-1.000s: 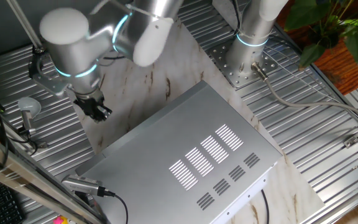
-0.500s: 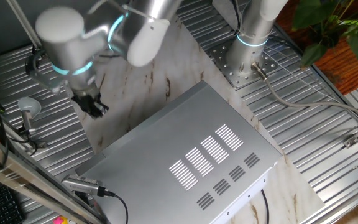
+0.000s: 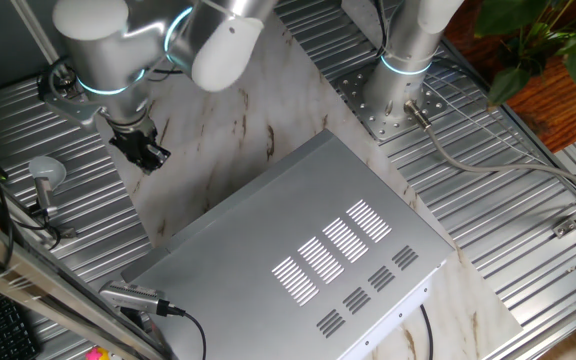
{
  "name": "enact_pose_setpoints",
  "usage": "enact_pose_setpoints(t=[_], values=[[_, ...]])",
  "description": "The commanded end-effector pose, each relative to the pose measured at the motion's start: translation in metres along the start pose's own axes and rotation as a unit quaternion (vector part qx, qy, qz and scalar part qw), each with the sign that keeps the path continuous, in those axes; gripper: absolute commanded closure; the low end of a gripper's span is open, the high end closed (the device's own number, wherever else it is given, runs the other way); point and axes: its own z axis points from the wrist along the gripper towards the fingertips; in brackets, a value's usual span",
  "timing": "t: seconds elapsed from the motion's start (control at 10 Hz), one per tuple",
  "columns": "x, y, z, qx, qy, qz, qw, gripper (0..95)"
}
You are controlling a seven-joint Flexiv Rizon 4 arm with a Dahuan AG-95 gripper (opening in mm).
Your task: Open the microwave door
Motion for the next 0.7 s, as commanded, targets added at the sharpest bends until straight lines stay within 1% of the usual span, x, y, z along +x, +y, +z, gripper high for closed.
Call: enact_pose_setpoints(t=[0.1,0.4,0.5,0.6,0.7], values=[[-0.0093,0.012,0.0,0.001,0.001,0.014,0.9999,95.0],[-0.0093,0.012,0.0,0.001,0.002,0.015,0.9999,95.0],[-0.0093,0.012,0.0,-0.003,-0.001,0.021,0.9998,95.0],[-0.0093,0.012,0.0,-0.002,0.001,0.036,0.9993,95.0],[-0.0127,0.0168,-0.0009,0.0,0.003,0.044,0.999,95.0]])
